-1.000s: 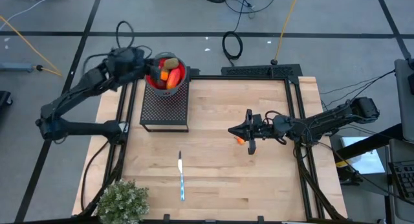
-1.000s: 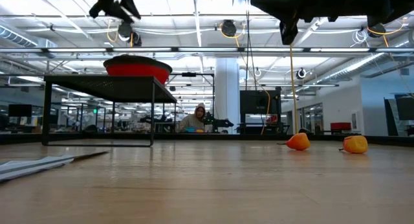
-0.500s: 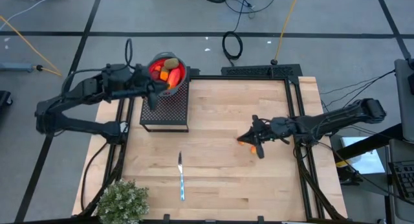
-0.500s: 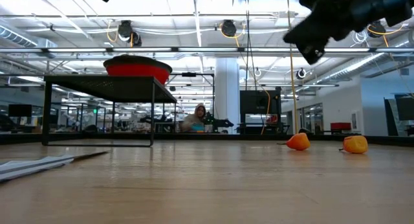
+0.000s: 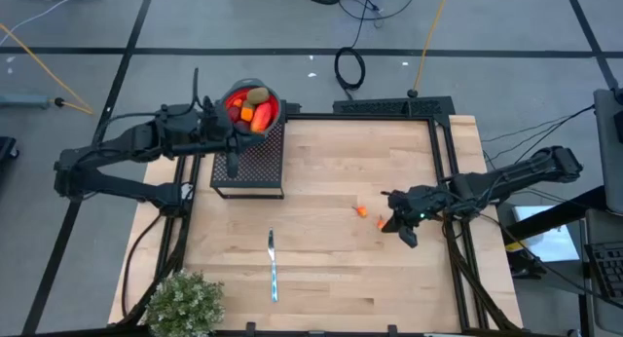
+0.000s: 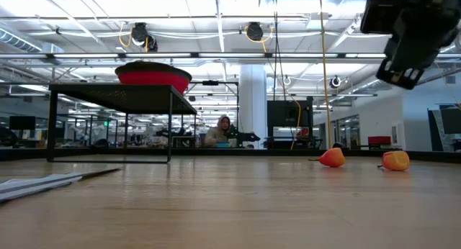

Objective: Pick & Place Fruit
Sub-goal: Put the peach into the red strainer bowl on the shelf

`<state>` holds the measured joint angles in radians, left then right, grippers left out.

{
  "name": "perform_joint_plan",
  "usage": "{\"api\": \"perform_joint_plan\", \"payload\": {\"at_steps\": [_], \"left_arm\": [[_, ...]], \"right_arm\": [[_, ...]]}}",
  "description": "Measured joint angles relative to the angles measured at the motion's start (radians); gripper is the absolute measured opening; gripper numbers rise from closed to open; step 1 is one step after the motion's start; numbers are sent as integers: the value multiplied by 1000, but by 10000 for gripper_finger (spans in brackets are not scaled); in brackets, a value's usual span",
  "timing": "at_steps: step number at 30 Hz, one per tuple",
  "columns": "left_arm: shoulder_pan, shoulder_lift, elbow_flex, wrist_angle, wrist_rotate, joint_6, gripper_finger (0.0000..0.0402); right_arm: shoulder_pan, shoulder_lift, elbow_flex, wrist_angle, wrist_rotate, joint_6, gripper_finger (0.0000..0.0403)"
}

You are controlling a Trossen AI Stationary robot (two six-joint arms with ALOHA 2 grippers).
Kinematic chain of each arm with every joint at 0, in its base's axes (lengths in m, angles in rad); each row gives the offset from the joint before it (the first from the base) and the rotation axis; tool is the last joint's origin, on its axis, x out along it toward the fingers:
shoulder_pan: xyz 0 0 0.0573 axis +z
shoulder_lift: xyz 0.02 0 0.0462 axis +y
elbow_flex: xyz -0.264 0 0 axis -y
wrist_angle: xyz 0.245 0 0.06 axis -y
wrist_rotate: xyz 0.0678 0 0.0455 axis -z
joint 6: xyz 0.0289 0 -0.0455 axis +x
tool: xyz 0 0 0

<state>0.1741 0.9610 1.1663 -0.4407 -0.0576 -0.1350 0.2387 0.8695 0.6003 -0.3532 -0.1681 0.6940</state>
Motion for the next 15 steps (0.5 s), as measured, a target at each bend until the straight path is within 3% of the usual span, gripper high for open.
{"api": "perform_joint_plan", "payload": {"at_steps": [10,15], "left_arm": [[0,0,-168,218,112,6,2],[0,-1,-215,283,120,10,3]], "right_arm": [[12,49,217,-384,9,168,0],[12,111,307,-569,5,279,0]]}}
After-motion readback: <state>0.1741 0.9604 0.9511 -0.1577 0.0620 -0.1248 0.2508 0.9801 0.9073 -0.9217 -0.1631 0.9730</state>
